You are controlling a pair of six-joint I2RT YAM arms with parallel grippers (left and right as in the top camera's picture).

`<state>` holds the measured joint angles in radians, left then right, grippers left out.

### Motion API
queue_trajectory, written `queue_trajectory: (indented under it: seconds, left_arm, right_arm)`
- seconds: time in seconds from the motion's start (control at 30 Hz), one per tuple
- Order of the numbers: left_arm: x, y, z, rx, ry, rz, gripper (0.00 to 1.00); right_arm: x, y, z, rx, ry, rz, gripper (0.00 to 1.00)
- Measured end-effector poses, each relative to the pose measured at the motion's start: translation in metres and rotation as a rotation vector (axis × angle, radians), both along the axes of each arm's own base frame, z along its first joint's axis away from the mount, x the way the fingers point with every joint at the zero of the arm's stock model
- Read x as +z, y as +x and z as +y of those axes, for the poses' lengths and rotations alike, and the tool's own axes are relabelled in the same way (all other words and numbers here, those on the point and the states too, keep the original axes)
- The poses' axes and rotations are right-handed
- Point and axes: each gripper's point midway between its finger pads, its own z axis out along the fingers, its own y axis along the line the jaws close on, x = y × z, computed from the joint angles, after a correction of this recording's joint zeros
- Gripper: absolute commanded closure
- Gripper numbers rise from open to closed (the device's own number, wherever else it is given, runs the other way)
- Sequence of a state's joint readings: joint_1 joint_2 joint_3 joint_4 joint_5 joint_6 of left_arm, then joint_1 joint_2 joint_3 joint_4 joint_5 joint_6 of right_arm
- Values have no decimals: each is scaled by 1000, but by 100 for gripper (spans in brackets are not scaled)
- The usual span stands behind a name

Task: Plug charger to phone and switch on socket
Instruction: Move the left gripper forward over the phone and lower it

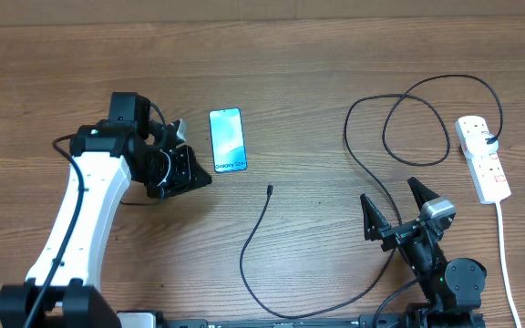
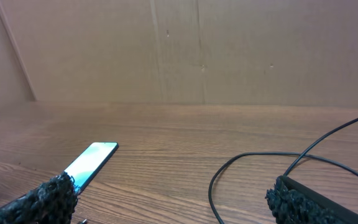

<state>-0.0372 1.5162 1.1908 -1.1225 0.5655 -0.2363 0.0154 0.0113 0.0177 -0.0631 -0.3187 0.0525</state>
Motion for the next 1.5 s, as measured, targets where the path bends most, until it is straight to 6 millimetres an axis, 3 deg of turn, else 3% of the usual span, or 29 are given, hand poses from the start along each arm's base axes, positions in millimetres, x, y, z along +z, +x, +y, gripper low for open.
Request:
queue_trajectory:
  seconds: [0.1,0.2,0.43,0.47,0.53,0.6,0.63,0.67,0.9,1.03,1.17,1.33,1.5]
  left_arm:
    - [-9,-2,2,1,13,42,87]
    - [-15,-5,6,11,42,75,67]
    - [-19,-10,14,34,94,107,45]
    - [-19,-10,16,45,105,115,36]
    - [-13,-9,21,63,135,120,29]
    - [1,-2,25,79,165,103,16]
    - [9,3,26,85,182,84,2]
    - [20,10,27,88,203,55,0]
    - [95,42,11,84,394,-197,0]
    - [108,50,-7,60,448,-267,0]
    - [82,58,-18,20,500,-209,0]
    - [28,86,-29,2,545,-129,0]
    - [5,112,-38,11,541,-154,0]
  right_arm:
    - [0,0,0,0,0,0,0]
    - [0,0,0,0,0,0,0]
    - [0,0,0,0,0,-1,0]
    - [0,0,0,0,0,0,0]
    - [0,0,0,-1,0,-1,0]
    - [0,0,0,0,0,0,0]
    - [0,0,0,0,0,0,0]
    - [0,0,0,0,0,0,0]
    - [0,0,0,0,0,-1,0]
    - [0,0,0,0,0,-1,0]
    - [0,0,0,0,0,-1,0]
    - [0,0,0,0,0,0,0]
    - [0,0,0,-1,0,0,0]
